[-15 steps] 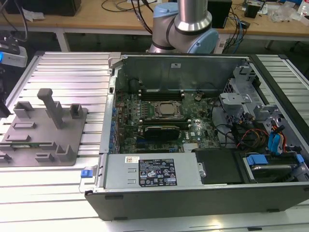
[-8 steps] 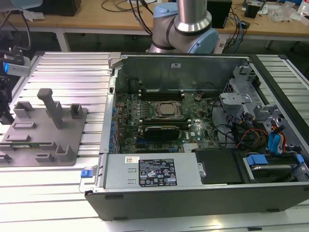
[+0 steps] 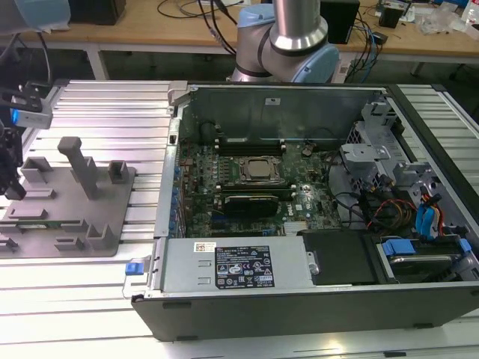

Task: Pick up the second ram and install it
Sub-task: 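Pick up the second ram and move it above second insertion slot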

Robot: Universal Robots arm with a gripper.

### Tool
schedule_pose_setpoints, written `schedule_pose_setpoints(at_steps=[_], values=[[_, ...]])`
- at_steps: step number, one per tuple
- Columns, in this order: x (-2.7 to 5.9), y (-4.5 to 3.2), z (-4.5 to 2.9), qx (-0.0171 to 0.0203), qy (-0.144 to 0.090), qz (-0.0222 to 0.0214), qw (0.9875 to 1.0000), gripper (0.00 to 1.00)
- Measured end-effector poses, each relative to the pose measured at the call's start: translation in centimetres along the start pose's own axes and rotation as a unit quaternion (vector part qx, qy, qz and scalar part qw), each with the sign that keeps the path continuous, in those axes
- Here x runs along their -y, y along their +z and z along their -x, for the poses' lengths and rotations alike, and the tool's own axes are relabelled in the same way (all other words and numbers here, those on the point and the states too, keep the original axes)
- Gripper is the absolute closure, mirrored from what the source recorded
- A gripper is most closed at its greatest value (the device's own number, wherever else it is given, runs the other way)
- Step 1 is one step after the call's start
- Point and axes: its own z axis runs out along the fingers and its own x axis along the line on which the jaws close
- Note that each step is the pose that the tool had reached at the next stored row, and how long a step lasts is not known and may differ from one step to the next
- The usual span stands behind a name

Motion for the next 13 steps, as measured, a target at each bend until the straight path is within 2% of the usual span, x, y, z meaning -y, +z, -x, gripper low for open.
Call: schedule_pose_setpoints(at_steps=[3,9,13], values=[[0.03,0.37,-0.14,0.0000,0.000,0.0000,1.0000,0.92],[-0.16,0.61,-0.41,0.0001,0.000,-0.0002,1.0000,0.92],[-0.11,2.26,-0.88,0.0001,0.000,-0.0005,1.0000,0.92]])
